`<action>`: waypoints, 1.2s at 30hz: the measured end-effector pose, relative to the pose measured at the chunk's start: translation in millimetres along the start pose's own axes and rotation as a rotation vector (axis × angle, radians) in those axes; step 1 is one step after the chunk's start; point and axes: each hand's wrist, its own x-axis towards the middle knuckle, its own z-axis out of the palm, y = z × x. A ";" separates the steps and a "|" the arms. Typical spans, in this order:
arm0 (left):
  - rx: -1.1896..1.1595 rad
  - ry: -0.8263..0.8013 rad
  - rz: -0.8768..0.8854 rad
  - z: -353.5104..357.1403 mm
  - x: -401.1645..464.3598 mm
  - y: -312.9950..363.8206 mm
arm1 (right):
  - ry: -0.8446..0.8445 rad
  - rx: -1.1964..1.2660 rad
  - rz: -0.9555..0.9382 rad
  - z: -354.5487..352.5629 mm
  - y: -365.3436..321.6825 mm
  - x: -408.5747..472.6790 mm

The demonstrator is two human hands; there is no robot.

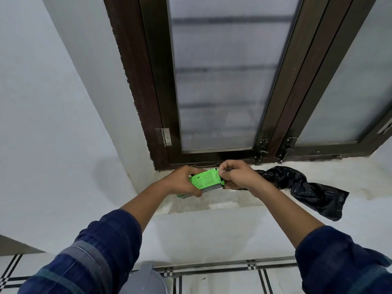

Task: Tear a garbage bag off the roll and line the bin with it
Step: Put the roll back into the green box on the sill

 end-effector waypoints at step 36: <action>-0.439 -0.155 -0.399 -16.6 -11.3 -2.8 | -0.013 0.125 -0.192 45.0 38.6 -3.9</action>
